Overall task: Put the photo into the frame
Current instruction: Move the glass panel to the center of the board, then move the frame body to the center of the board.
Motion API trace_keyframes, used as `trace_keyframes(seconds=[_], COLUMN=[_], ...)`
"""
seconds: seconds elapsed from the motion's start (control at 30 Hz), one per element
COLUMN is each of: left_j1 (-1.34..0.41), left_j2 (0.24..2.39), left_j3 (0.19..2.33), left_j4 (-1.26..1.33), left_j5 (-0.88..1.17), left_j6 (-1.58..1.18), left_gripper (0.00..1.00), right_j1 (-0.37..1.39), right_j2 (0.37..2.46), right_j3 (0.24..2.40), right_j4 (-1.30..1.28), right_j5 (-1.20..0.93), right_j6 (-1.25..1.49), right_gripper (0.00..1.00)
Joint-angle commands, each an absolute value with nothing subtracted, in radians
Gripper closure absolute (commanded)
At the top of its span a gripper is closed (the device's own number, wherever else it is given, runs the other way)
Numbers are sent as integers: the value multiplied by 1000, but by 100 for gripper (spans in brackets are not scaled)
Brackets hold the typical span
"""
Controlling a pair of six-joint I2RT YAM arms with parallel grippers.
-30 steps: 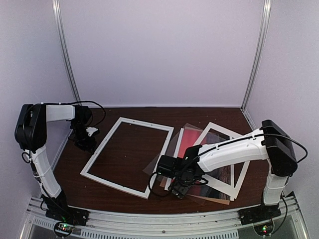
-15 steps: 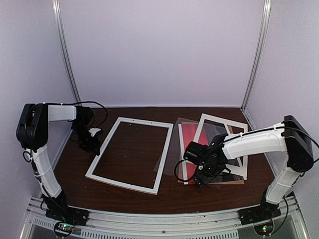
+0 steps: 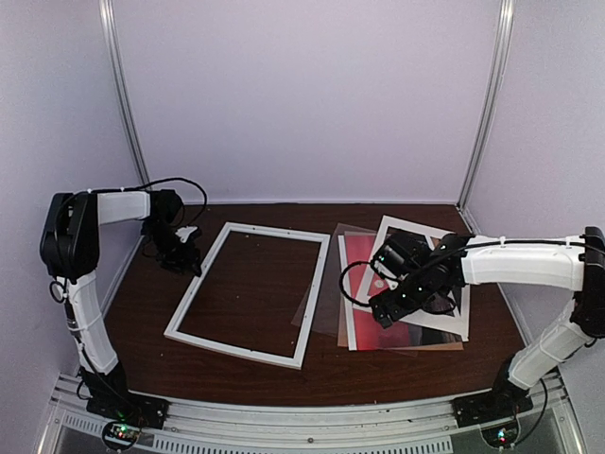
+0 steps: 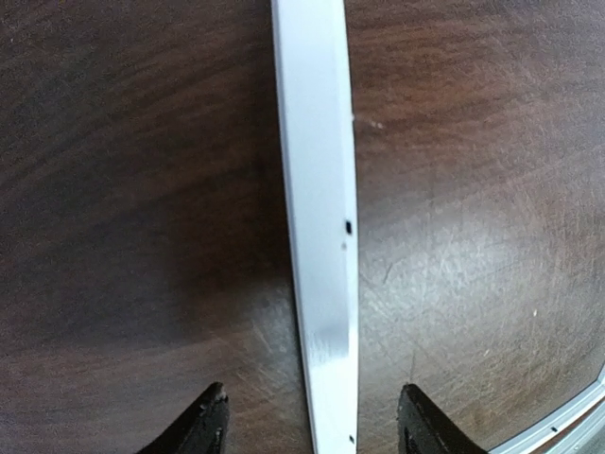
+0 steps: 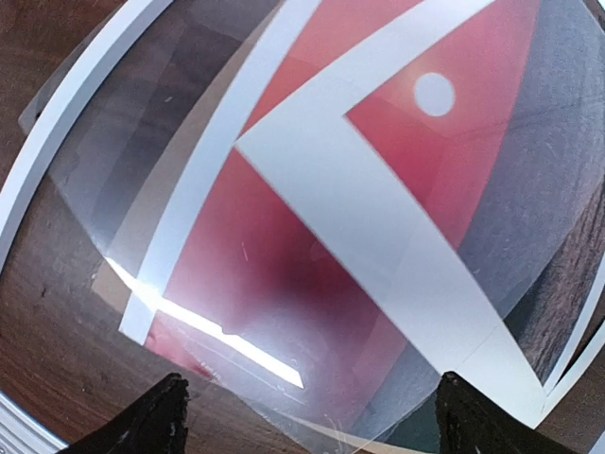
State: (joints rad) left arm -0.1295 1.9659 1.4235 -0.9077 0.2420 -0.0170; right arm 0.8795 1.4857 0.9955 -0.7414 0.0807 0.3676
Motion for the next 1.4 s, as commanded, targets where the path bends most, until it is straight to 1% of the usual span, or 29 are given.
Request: trace_keyframes(seconds=[0.0,0.1,0.2,0.37,0.53,0.7,0.87,1.13,1.27,1.37], left_j1=[-151,-170,-184,-195,-199,-198,-190,-97,-62,-56], left_j2=[2027,2060,2074,2062,2002,1928,1897,1860,1858,1865], left_j3=[1482,1491,1487,1456,1369,1270,1215,1211,1210,1219], left_j4=[-879,-878,-878,-879,-880,-884,-886,-910,-916,-917], left_j5=[255,232,222,195,162,87,17,-71,-112,-103], left_j6=[-63,-67,-74,-87,-111,-143,-164,-138,-107,-100], left_gripper=[40,46,56,70,81,87,90,91,90,87], right_j1=[724,615,517,381,332,329,328,328,314,302], right_j2=[1438,1446,1474,1538,1568,1582,1602,1598,1602,1610], right_j3=[996,1006,1006,982,984,987,980,974,977,980], right_j4=[-704,-688,-648,-560,-521,-520,-513,-527,-530,-529], right_j5=[68,39,5,-121,-176,-174,-187,-169,-171,-175], right_j6=[388,390,396,423,426,413,406,380,374,372], right_gripper=[11,12,14,20,23,25,26,27,27,27])
